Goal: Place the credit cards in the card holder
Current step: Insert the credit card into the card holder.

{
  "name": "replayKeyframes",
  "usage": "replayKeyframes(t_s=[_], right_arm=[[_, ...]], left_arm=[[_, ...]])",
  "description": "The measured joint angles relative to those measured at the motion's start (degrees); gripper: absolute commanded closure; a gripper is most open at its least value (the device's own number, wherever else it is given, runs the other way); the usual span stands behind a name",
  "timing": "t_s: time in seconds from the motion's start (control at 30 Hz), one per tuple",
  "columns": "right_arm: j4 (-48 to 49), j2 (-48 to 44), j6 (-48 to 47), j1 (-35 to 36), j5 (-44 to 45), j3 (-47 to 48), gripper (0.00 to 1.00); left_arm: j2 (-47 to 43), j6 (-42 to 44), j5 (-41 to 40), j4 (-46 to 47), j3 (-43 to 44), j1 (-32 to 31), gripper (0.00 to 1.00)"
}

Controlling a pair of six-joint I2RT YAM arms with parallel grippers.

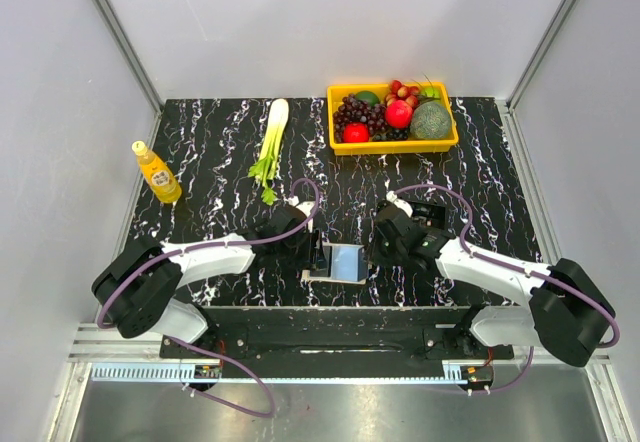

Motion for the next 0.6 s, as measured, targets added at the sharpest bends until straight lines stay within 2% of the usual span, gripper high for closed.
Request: replayKeyframes(t_s=[0.6], right_arm=[[3.58, 1.55, 1.42, 0.0, -2.43, 0.7, 1.0]], left_arm=[[0.02, -0.04, 0.0, 0.85, 0.0, 0.0, 0.55]])
